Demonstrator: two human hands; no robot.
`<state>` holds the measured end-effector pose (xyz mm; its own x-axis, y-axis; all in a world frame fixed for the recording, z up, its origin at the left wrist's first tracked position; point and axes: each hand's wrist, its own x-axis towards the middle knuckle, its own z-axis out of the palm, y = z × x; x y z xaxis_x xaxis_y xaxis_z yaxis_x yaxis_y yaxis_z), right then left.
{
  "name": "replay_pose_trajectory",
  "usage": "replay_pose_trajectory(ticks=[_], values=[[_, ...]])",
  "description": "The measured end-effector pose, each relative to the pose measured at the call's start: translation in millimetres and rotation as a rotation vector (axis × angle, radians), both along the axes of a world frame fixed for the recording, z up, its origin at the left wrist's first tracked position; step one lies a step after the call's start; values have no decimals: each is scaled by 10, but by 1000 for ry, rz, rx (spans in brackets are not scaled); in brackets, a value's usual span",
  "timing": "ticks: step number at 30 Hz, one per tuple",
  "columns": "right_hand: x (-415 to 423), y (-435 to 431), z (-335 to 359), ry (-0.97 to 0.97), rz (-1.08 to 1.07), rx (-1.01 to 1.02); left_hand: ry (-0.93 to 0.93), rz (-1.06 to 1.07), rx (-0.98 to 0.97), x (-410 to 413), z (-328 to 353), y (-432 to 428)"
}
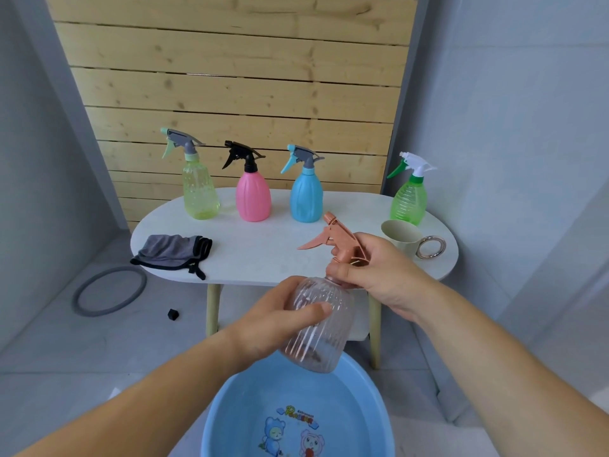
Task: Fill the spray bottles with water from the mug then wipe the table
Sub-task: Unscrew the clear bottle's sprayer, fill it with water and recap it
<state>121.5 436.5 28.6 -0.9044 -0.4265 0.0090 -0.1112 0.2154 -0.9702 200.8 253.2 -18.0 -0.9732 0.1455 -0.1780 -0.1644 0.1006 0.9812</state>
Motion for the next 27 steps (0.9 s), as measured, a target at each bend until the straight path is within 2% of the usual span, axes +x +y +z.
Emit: replay_pose_trajectory(ticks=[4, 7, 9, 14, 19, 27], values=[[6, 38, 3, -69, 69, -31, -14, -4, 10, 17, -1, -1], [15, 7, -3, 34, -7, 125, -21, 7, 38, 12, 9, 13], [9, -10, -12, 63, -12, 148, -25, 11, 54, 19, 5, 29], [-110, 26, 19, 60, -67, 12, -39, 36, 81, 15, -9, 17], [-294, 116, 90, 85, -264, -156, -90, 177, 133, -7, -45, -93], [-559, 126, 56, 150, -565, -372, -118, 250, 101, -5, -124, -153]])
